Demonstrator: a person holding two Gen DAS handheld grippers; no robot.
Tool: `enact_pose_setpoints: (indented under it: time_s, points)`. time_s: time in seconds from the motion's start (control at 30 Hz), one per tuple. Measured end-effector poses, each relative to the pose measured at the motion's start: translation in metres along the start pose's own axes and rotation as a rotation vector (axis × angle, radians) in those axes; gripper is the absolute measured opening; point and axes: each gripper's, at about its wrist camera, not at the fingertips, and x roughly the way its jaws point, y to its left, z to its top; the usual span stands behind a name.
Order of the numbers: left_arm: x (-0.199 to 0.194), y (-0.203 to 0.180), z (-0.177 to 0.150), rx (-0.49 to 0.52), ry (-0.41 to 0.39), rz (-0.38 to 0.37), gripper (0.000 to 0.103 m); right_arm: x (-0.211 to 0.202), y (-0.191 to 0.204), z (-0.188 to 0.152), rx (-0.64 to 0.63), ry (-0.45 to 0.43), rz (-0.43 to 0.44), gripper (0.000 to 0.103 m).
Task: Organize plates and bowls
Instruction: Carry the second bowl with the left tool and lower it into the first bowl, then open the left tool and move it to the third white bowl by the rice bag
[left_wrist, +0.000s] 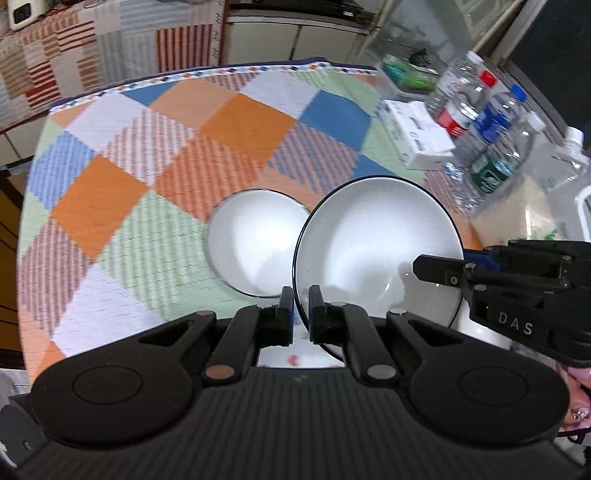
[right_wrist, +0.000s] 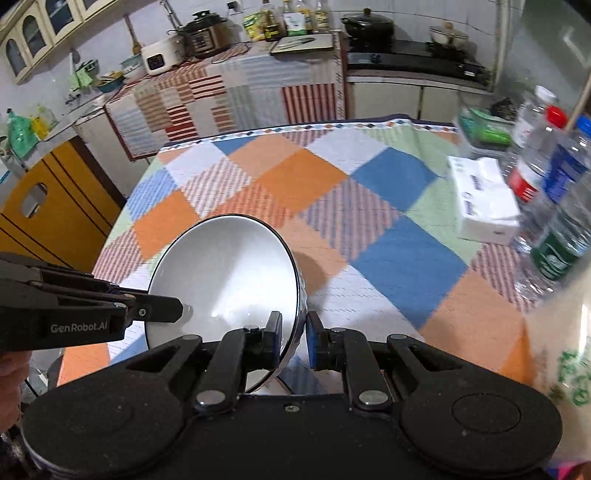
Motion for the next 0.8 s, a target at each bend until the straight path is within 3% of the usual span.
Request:
enact_pose_setpoints:
  time_s: [0.43, 0.63, 0.8]
  points:
    - [0.057, 0.049, 0.026, -0.053, 0.042, 0.073, 0.006, 0.087, 0.02, 0.032, -0.041, 0.055, -0.005, 0.013]
    - [0.074, 0.049, 0.027, -0.019, 0.061, 0.119, 0.007, 0.107, 0.025, 0.032, -0.091, 0.06, -0.033, 0.013]
    - [0.083, 0.054, 0.03, -0.058, 0.069, 0.13, 0.011, 0.11, 0.031, 0.034, -0.154, 0.021, -0.074, 0.012]
